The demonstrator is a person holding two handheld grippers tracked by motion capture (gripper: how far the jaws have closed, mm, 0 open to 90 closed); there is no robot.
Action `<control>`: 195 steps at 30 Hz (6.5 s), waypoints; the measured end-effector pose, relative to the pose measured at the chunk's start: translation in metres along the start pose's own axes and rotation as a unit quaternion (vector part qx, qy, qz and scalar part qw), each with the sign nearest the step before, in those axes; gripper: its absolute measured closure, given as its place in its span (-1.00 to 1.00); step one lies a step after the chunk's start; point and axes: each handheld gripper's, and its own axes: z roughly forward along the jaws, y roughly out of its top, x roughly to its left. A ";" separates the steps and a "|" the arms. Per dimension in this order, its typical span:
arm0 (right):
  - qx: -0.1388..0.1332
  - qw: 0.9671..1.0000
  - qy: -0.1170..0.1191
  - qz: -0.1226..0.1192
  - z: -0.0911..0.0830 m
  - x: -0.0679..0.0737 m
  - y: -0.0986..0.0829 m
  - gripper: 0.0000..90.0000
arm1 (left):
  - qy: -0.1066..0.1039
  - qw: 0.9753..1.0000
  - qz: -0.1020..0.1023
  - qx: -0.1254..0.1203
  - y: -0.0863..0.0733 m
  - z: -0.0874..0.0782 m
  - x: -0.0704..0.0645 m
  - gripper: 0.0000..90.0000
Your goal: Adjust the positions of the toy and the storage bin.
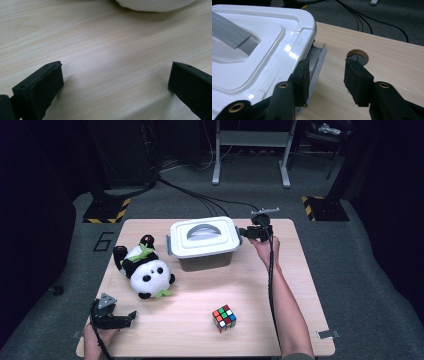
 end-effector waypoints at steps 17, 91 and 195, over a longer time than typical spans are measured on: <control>0.025 0.999 -0.025 0.006 0.020 0.014 0.005 0.81 | 0.000 1.000 0.001 0.000 0.000 0.000 0.000 -1.00; -0.003 0.986 -0.121 0.116 -0.088 -0.002 -0.076 0.84 | -0.001 1.000 0.002 -0.002 0.000 0.000 0.000 -1.00; 0.041 0.988 -0.144 0.037 -0.097 -0.013 -0.228 -1.00 | -0.126 0.984 0.120 -0.045 0.052 -0.022 -0.111 -1.00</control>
